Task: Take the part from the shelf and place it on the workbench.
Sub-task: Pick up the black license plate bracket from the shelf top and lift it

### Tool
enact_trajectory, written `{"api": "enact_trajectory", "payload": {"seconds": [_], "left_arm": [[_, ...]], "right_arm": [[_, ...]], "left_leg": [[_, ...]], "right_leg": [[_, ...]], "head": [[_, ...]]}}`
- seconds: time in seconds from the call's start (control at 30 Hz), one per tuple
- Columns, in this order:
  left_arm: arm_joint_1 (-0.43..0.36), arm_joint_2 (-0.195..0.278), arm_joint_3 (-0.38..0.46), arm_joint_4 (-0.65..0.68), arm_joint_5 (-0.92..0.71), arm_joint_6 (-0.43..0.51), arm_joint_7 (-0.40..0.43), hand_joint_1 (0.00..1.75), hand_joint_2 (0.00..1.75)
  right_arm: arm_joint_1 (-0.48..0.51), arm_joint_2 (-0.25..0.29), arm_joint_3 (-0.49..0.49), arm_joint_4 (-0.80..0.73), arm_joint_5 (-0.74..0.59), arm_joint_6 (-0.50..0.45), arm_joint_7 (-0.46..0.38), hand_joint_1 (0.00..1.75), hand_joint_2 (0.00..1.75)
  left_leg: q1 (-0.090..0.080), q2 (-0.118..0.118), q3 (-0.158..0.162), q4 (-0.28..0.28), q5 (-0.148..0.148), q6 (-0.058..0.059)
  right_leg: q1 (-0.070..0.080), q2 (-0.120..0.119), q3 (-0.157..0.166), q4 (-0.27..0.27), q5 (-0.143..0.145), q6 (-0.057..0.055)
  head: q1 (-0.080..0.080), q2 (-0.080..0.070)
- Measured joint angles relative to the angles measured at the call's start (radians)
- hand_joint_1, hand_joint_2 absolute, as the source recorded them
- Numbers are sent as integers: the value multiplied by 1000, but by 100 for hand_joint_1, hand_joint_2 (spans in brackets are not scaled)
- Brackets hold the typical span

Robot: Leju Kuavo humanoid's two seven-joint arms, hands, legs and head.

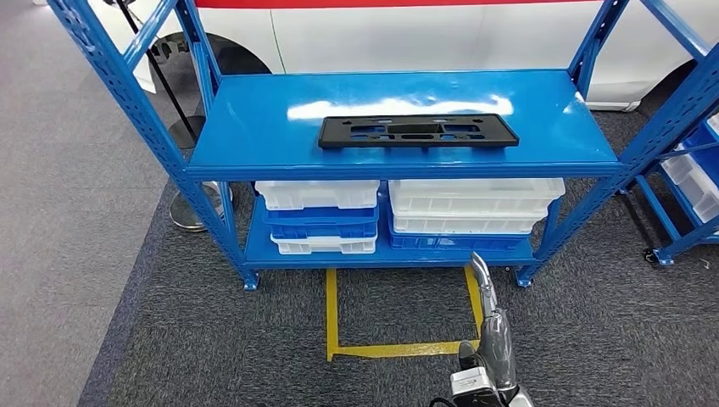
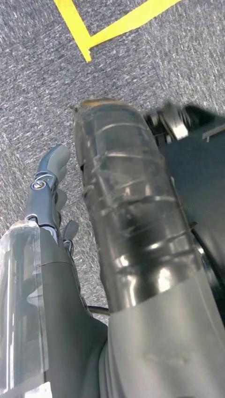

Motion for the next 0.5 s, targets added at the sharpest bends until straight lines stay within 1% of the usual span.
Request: {"api": "enact_trajectory", "payload": {"seconds": [0.03, 0.07, 0.1, 0.13, 0.17, 0.2, 0.27, 0.3, 0.33, 0.37, 0.4, 0.43, 0.47, 0.5], "left_arm": [[0, 0, 0, 0, 0, 0, 0, 0, 0], [0, 0, 0, 0, 1, 0, 0, 0, 0], [-1, 0, 0, 0, 1, 0, 0, 0, 0], [-2, 0, 0, 0, 2, 0, 0, 0, 0], [-3, 0, 0, 0, 2, 0, -1, 0, 0], [-3, 0, 0, 0, 3, 0, -1, 0, 0], [-2, 0, 0, 0, 5, -1, -2, 0, 0], [-2, 0, 0, 0, 6, -1, -2, 0, 0], [-3, 0, 0, 0, 6, -1, -2, 0, 0], [-3, 0, 0, 0, 6, -1, -2, 0, 0], [-4, 0, 0, 0, 6, -1, -2, 0, 0], [-4, 0, 0, 0, 7, -2, -2, 0, 0], [-3, 0, 0, 0, 7, -2, -2, 0, 0], [-2, 0, 0, 0, 7, -2, -1, 0, 0]], "right_arm": [[1, 1, -1, 0, 1, -1, 0, 0, 0], [1, 1, -1, 0, 4, -1, 0, 0, 0], [2, 2, -1, 0, 6, -1, 0, 0, 0], [2, 2, -1, 0, 8, -1, -1, 0, 0], [2, 3, -2, 0, 10, -2, -1, 0, 0], [3, 3, -2, 0, 12, -2, -2, 0, 0], [4, 3, -3, -1, 14, -2, -3, 0, 0], [5, 3, -4, -1, 15, -2, -3, 0, 0], [5, 3, -4, -2, 15, -2, -4, 0, 0], [6, 3, -5, -3, 15, -1, -4, 0, 0], [7, 3, -5, -3, 15, -1, -5, 0, 0], [9, 3, -5, -3, 15, -1, -5, 0, 0], [11, 3, -5, -3, 15, 0, -5, 0, 0], [14, 3, -5, -3, 15, 0, -5, 0, 0]], "left_leg": [[0, 0, 10, -22, 23, 1], [0, 0, 36, -77, 57, 3], [0, 1, 68, -148, 89, 6], [-2, 1, 96, -209, 111, 10], [-3, 1, 114, -249, 123, 15], [-5, 0, 122, -267, 124, 19], [-6, -3, 122, -272, 127, 30], [-4, -3, 124, -277, 130, 36], [-2, -3, 125, -282, 134, 43], [0, -3, 127, -286, 137, 49], [-1, -3, 126, -287, 137, 52], [-1, -3, 125, -287, 138, 55], [-1, -3, 124, -286, 137, 55], [-2, -3, 124, -286, 137, 55]], "right_leg": [[0, 0, 1, 2, -1, 0], [0, 1, 2, 3, -3, 1], [0, 1, 3, 5, -5, 3], [2, 1, 2, 9, -8, 7], [4, 0, 2, 11, -10, 12], [5, -1, 1, 13, -10, 17], [7, -2, 0, 12, -9, 27], [5, -2, -1, 15, -13, 32], [4, -2, -7, 30, -26, 38], [2, -1, -22, 65, -50, 43], [0, -1, -47, 119, -81, 47], [-1, -1, -78, 184, -113, 51], [-2, -1, -107, 243, -133, 54], [-3, -1, -124, 274, -135, 55]], "head": [[0, 0], [0, 0], [0, 0], [0, 0], [0, 0], [0, 0], [1, 0], [1, 0], [1, 0], [2, 0], [2, 0], [2, 0], [2, 0], [2, 0]]}}
